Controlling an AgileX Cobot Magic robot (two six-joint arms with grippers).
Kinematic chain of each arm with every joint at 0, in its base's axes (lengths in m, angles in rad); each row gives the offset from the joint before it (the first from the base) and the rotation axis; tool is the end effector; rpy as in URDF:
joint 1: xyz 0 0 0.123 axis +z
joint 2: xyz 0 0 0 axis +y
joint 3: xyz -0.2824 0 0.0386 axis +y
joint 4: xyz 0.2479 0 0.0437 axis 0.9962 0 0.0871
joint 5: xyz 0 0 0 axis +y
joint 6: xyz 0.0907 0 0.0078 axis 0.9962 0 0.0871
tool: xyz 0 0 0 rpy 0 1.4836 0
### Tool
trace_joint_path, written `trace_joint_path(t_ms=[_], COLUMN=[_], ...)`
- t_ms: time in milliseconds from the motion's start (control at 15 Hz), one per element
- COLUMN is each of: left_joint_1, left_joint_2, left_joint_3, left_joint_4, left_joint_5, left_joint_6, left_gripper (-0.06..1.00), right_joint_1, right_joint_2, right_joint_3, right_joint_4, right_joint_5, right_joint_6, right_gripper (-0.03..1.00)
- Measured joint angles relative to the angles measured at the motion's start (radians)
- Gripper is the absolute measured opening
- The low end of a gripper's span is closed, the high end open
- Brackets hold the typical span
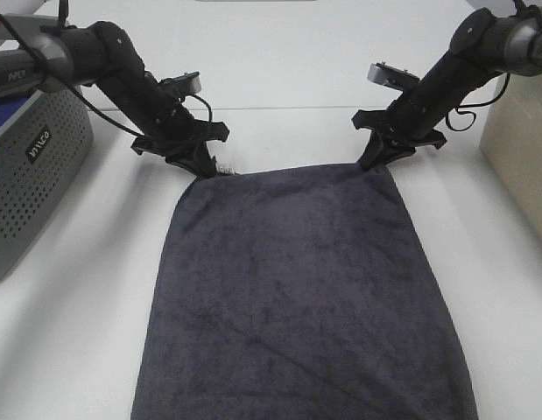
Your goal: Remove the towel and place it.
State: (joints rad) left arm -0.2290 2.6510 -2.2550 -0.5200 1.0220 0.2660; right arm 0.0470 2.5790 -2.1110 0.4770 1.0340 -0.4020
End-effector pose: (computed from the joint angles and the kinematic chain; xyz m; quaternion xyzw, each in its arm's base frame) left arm 0.5147 -0.1596 0.0880 0.1314 0.9564 -0.2316 0.1200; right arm 0.5154 0.0602 0.0863 -0.1137 0.9677 0.1951 0.1119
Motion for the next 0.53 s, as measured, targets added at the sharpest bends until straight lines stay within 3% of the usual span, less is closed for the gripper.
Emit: trace_joint_path(t_ms=[533], left_joint_1=[-0.004], left_joint_2=[0.000], left_joint_3=[0.000], left_joint_4=[0.004], left_joint_5=[-0.011], left_joint_6=[0.000], left_gripper=[0.00], right_joint_1=[0.000], right_joint_2=[0.001], right_joint_3=[0.000], right_joint_4=[0.020], right_joint_5=[0.022], right_joint_6=[0.039], right_gripper=[0.13])
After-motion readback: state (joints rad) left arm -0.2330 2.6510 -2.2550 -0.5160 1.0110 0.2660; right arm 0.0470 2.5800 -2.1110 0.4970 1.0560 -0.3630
